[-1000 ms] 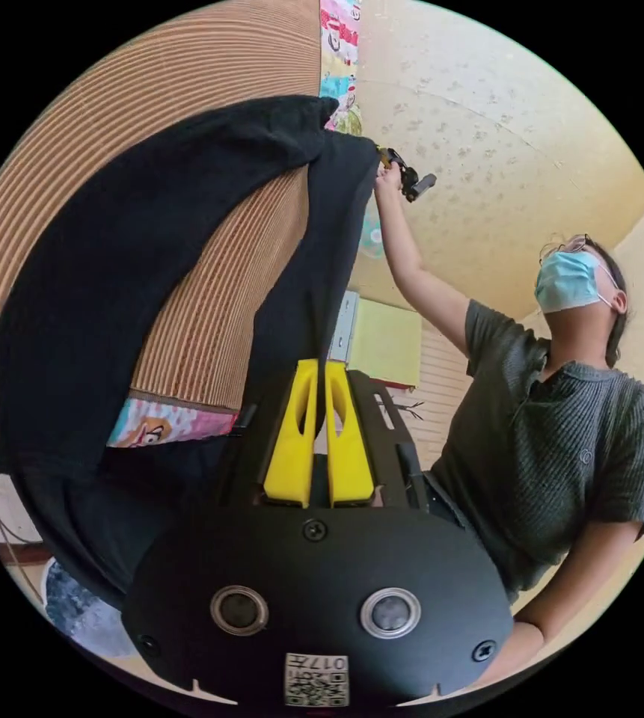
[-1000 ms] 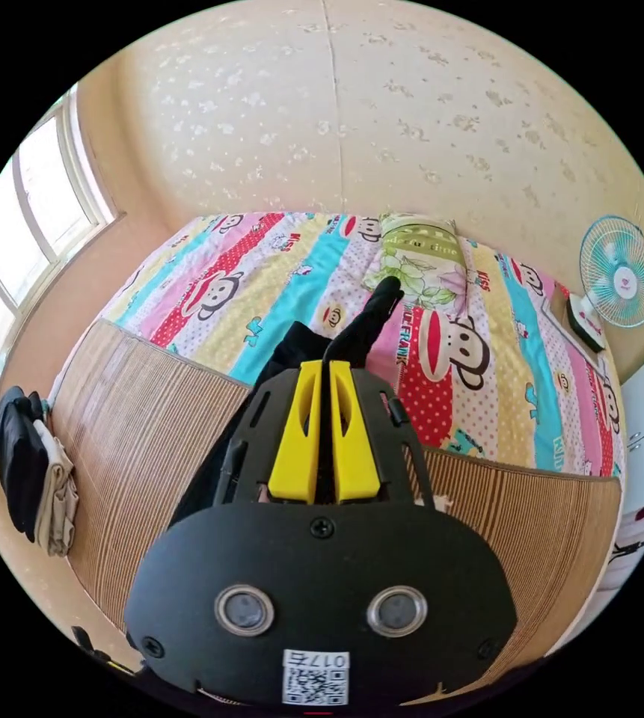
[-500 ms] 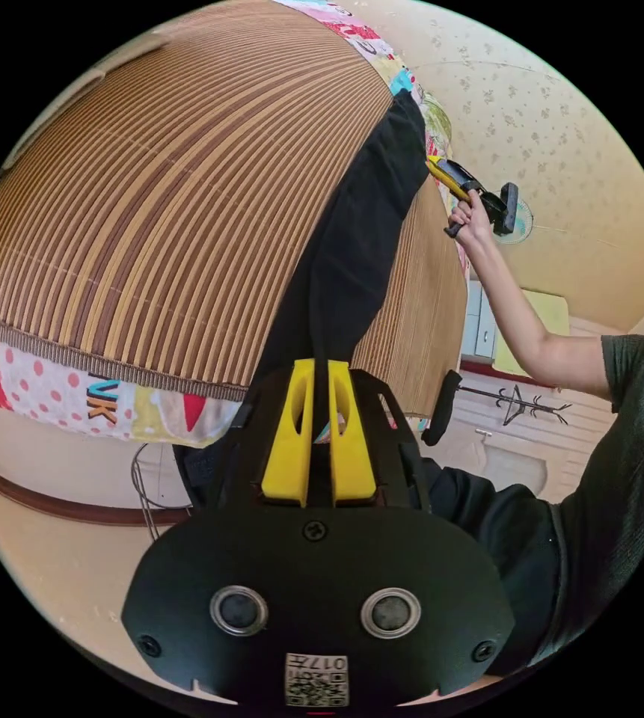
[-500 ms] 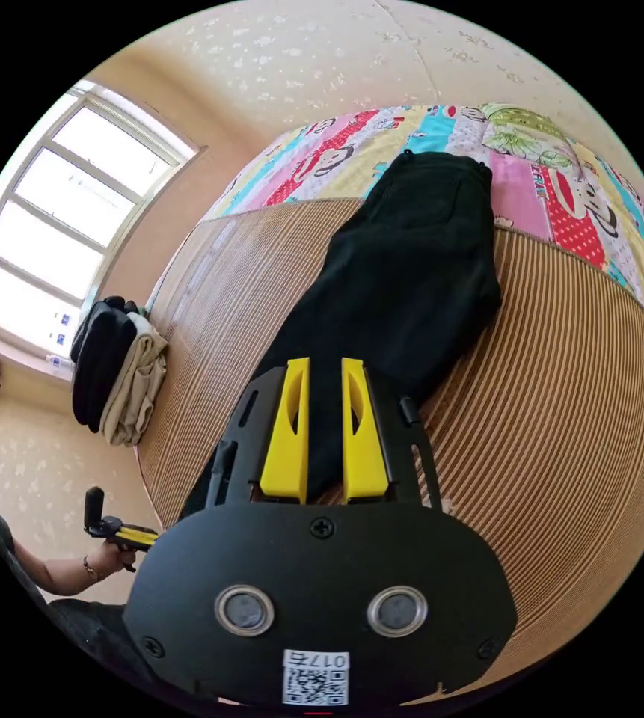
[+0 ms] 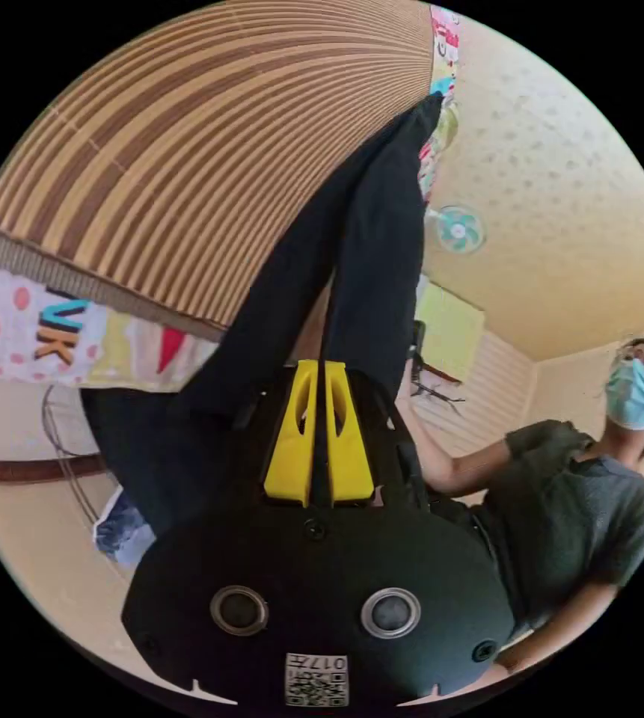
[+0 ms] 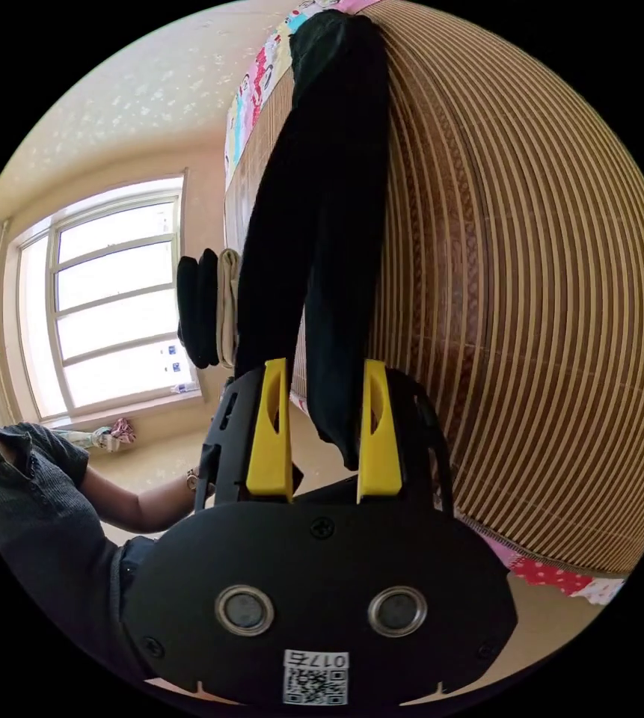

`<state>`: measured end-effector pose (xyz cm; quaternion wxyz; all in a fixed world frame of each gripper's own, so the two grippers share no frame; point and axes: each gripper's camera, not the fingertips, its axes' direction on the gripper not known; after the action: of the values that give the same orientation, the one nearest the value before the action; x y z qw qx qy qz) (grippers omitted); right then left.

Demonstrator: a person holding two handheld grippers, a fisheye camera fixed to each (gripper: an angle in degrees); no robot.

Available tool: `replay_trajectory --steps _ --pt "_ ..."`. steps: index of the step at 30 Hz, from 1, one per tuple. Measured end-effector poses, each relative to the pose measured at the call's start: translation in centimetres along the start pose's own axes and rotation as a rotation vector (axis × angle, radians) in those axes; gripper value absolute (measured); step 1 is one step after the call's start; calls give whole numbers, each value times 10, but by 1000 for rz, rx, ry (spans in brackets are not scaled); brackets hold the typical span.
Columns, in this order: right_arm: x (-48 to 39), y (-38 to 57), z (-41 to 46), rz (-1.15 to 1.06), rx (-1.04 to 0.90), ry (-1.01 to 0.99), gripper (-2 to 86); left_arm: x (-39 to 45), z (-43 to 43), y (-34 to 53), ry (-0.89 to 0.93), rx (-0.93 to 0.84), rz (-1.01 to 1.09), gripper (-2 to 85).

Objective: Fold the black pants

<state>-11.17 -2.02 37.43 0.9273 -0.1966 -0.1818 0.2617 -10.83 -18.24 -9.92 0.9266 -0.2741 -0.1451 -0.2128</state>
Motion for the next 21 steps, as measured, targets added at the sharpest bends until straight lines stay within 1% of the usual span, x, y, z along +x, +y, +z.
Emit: replay_trajectory --steps 2,3,4,6,10,12,13,15,17,19,21 --pt "3 0 11 -2 -23 9 136 9 2 -4 -49 -16 32 -8" --pt "3 1 16 -10 -27 10 135 21 6 -5 -129 -33 82 -7" --pt "3 2 20 -22 -27 10 133 28 9 -5 -166 -44 112 -7" --pt "4 3 29 -26 -43 24 130 47 23 -5 -238 -113 191 -3" --pt "10 9 48 -12 -85 59 125 53 32 1 -286 -148 188 17" --pt "13 10 45 5 -56 73 125 55 34 9 -395 -147 181 50" --pt "17 10 38 24 -18 66 125 57 31 13 -410 -125 184 57" --pt "25 8 25 50 47 42 125 71 12 24 -362 26 229 66" --pt "34 2 10 66 114 34 125 81 2 21 -314 101 263 74" --pt "46 -13 -4 71 169 32 125 87 5 4 -276 98 282 92" --pt "54 -25 -2 72 167 -5 126 96 22 -25 -291 50 328 111"
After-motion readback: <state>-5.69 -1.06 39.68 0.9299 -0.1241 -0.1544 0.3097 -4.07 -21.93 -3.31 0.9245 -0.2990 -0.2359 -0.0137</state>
